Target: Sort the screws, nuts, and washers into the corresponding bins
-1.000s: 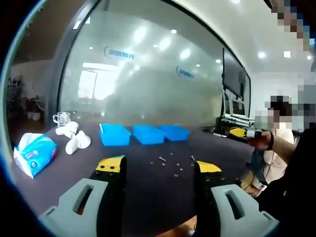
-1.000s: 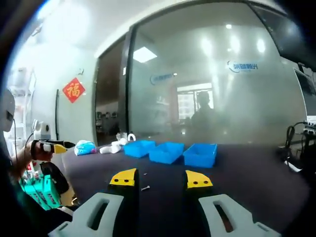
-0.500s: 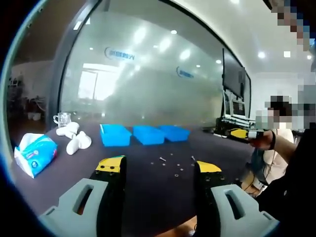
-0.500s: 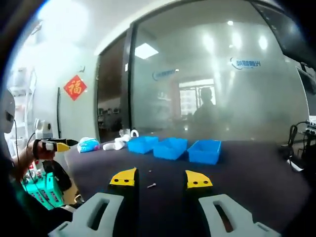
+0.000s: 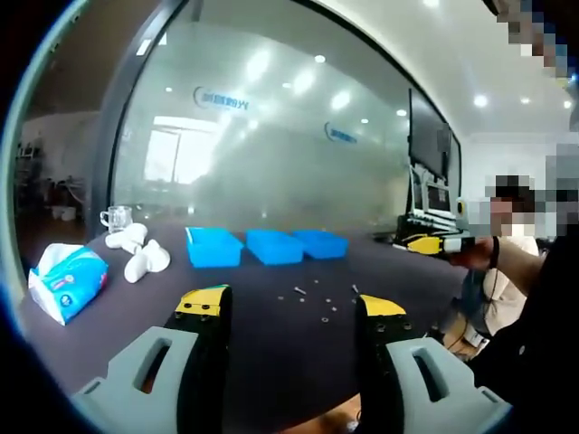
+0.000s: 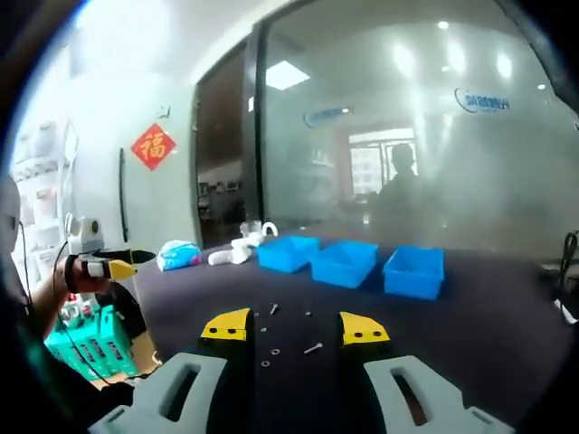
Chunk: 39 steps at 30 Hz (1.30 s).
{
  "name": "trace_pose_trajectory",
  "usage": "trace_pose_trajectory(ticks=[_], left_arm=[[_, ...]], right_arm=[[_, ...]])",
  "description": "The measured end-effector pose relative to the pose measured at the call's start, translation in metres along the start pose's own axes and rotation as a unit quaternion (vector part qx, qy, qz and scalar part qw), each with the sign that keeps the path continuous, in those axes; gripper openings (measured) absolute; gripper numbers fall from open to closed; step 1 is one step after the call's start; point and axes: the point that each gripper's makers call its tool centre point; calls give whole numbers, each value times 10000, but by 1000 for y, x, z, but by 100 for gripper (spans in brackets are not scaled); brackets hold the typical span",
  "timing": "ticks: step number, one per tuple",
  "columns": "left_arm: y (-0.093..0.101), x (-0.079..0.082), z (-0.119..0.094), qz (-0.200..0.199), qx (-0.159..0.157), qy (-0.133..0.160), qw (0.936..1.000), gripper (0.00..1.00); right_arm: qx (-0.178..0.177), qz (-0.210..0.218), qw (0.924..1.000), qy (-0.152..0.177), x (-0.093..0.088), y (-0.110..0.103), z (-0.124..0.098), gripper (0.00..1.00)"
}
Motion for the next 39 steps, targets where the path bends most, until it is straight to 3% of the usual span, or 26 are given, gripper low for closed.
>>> trace_pose_trajectory(ticks=[9, 16, 21, 27, 32, 35, 39], left_arm=[[-5, 0, -1, -29, 48, 26, 10000, 53], [-6, -2, -2, -41, 53, 23, 10000, 53], [-7, -2, -4, -58, 76, 54, 9999, 53], [-11, -3, -5, -49, 110, 47, 9999, 53], [-10, -4, -4, -62, 98, 68, 9999, 53], [-9, -4, -5, -64, 97, 79, 9999, 53], [-10, -5, -5, -74, 114, 97, 9999, 53]], right_arm=[[469, -115, 9980, -418, 5, -17, 43, 32], [869, -171, 9922, -873, 6, -26, 82, 31], [974, -104, 9897, -1040, 13, -34, 106, 31], [1199, -95, 9768, -1769, -4, -43, 133, 30], [1276, -396, 9661, -2210, -16, -50, 154, 28], [1373, -704, 9537, -2580, -25, -55, 159, 27], [1374, -798, 9431, -2920, -31, -57, 168, 27]])
Point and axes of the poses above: the point that each gripper's makers call its tool centre point, and the gripper's own axes: z roughly forward along the fingers, y roughly to its right, x roughly out of its top, and after that the axes turned 11 degrees about -z, right-handed
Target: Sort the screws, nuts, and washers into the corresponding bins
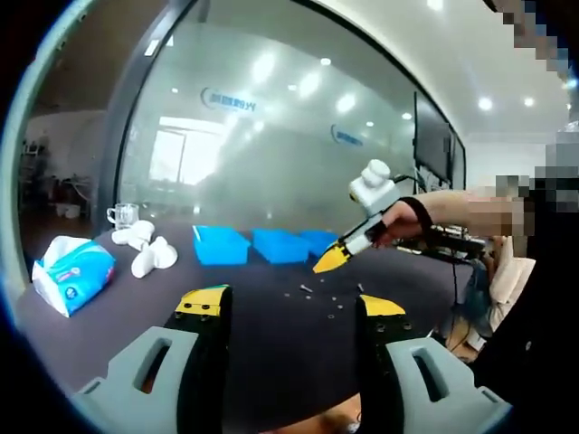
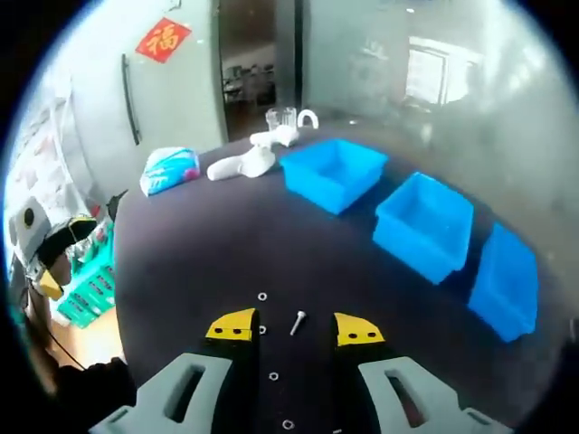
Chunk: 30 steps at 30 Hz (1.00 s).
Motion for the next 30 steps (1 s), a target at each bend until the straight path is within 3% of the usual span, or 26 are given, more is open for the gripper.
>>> trace_pose_trajectory(ticks=[7, 15, 30], left_arm=[[4, -4, 3, -19, -44, -41, 10000, 53], [8, -7, 5, -55, -76, -48, 9999, 52], [9, -9, 5, -85, -88, -78, 9999, 52]], right_arm=[[88, 26, 9979, -646, -8, -1, 15, 23], [76, -12, 9939, -1103, -16, -2, 29, 18], [199, -97, 9911, -1312, -30, -5, 35, 5]])
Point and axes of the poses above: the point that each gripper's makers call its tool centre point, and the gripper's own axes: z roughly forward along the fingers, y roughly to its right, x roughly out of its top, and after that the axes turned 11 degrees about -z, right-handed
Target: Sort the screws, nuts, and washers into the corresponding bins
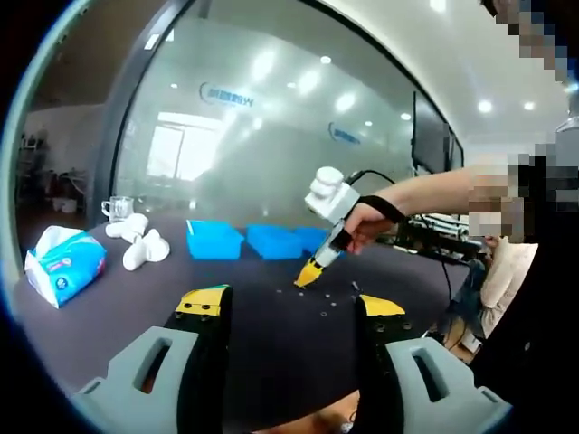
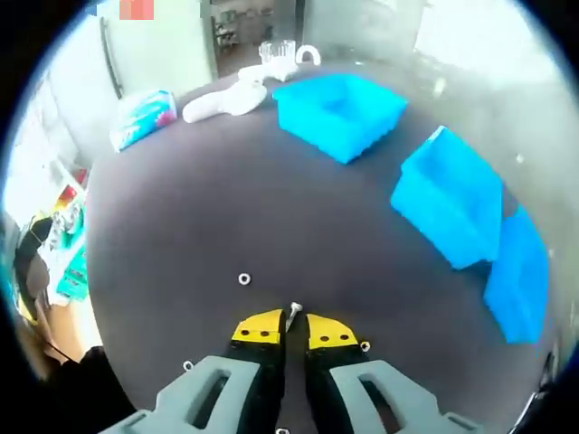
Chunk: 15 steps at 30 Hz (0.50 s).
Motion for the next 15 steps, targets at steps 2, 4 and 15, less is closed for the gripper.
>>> trace_pose_trajectory(ticks=[2, 4, 15], left_arm=[[0, 0, 0, 0, -3, -6, 10000, 52], [1, -1, 0, -7, -2, -8, 10000, 52], [2, 1, 1, 4, -5, -8, 10000, 52]], right_arm=[[21, 3, 10000, -68, -3, -2, 4, 2], [11, -21, 10000, -55, -3, -2, 4, 2], [172, 30, 9998, 62, -2, -3, 1, 0]])
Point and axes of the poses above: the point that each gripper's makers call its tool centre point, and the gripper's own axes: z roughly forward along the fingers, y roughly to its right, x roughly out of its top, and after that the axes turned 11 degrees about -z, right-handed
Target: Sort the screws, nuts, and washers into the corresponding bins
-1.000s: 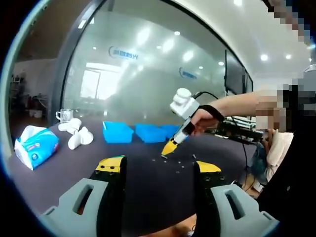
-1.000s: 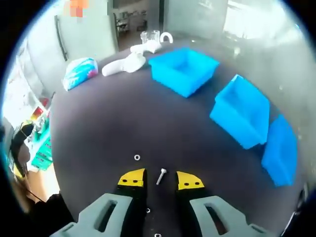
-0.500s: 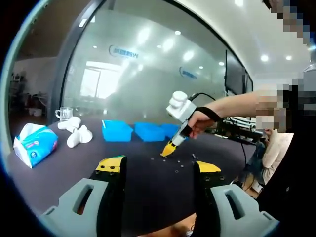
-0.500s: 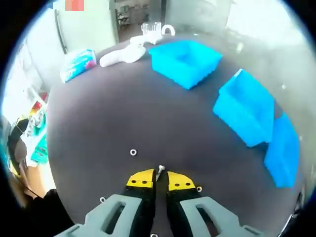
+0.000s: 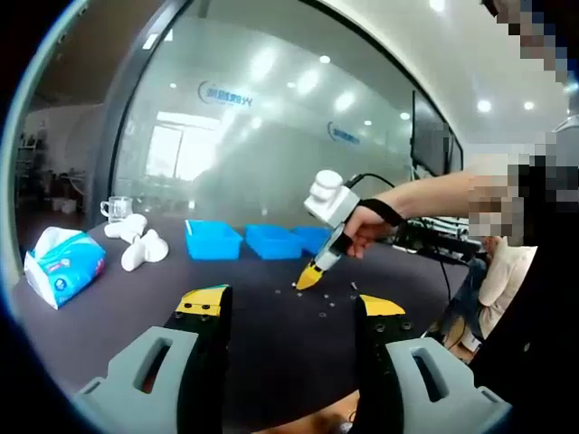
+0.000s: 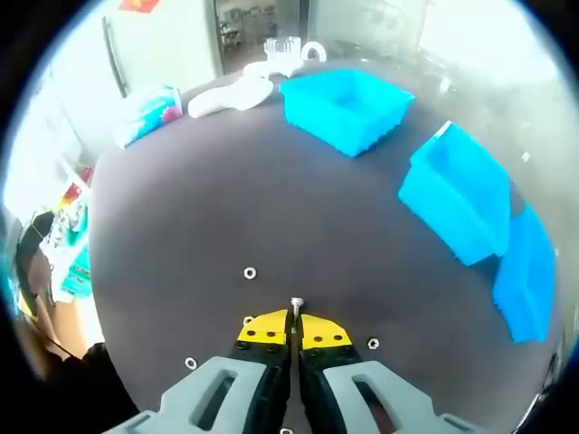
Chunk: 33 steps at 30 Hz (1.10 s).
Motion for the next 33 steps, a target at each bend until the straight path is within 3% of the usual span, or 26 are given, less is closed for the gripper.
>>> trace_pose_trajectory(ticks=[5, 12, 19, 24, 28, 29, 30, 32, 33], left_arm=[[0, 1, 1, 12, 3, -4, 10000, 52], [1, 3, 4, 14, 3, 8, 10000, 52], [2, 4, 8, 42, 3, 1, 10000, 52], [1, 5, 11, 52, 32, -21, 10000, 52], [2, 6, 15, 64, 35, -21, 10000, 52], [2, 7, 15, 69, 38, -22, 10000, 52], [2, 7, 17, 76, 38, -20, 10000, 52], [3, 8, 19, 79, 36, -6, 10000, 52], [4, 9, 19, 69, 31, 2, 10000, 52]], right_arm=[[135, 69, 9996, 223, -4, -6, -10, 0], [127, 152, 9950, 975, -9, -7, -42, 0], [-301, 514, 9792, 1942, -20, 13, -88, 0], [-761, 820, 9539, 2786, -34, 29, -126, 0], [-1069, 1050, 9262, 3459, -48, 31, -155, 0], [-1065, 999, 9220, 3586, -52, 28, -161, 0], [-1086, 1043, 9230, 3542, -60, 26, -163, 0], [-1272, 1200, 9074, 3821, -67, 27, -176, 0], [-1310, 1231, 9043, 3872, -70, 27, -179, 0]])
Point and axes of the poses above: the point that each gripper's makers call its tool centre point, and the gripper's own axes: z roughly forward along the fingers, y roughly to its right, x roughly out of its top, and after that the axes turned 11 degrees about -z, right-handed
